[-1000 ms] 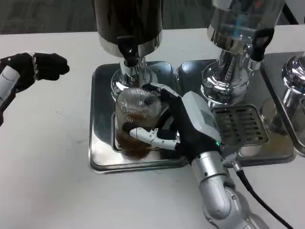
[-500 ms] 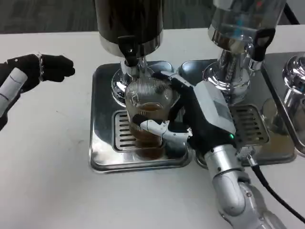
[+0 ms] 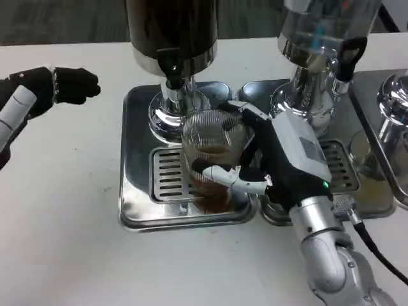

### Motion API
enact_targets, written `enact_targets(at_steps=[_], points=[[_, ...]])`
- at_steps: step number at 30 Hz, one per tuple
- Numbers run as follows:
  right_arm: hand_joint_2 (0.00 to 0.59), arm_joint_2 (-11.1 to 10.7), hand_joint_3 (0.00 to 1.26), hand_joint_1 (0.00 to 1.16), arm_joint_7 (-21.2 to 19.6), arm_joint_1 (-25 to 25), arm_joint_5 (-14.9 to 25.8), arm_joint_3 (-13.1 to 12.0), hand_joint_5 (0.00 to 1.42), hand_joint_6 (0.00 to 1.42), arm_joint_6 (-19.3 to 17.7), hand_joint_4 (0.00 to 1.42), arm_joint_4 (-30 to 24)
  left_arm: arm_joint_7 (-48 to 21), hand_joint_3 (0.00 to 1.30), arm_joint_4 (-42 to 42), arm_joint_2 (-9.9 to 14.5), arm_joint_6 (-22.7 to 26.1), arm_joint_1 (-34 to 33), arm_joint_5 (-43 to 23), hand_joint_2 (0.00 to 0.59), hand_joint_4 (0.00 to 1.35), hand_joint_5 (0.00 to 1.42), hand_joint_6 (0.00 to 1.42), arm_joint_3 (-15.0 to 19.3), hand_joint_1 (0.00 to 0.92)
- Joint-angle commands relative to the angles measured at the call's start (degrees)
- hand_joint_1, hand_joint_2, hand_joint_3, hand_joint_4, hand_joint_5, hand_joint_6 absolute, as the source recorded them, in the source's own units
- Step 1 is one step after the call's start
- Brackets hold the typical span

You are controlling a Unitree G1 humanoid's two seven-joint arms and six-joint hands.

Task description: Grasp the cup under the faucet to collect the drink, then remove the cup.

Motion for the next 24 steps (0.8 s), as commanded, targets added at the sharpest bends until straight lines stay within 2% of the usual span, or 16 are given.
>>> enact_targets(at_steps=[1, 16, 24], points=[[0.247, 0.1, 0.53, 0.66, 0.0, 0.25, 0.33, -0.73, 0.87, 1.19, -0.32, 0.73, -2.63, -0.18, 0.48, 0.46, 0.11, -1.27, -0.25, 0.5, 0.158, 0.43, 0.34, 0.33, -0.59, 0.0], [0.254, -0.69, 0.55, 0.68, 1.44, 4.06, 0.86, -3.9, 0.9, 1.23, 0.81, 0.75, -10.16, -0.71, 0.46, -3.1, -0.5, -3.26, 2.79, 0.96, 0.164, 0.41, 0.34, 0.33, -3.02, 0.0], [0.242, -0.68, 0.55, 0.71, 2.81, 5.88, 1.49, -5.09, 0.9, 1.25, 1.44, 0.74, -14.22, -1.57, 0.45, -7.99, -0.63, -5.1, 7.04, 1.29, 0.16, 0.41, 0.34, 0.33, -5.04, 0.0]])
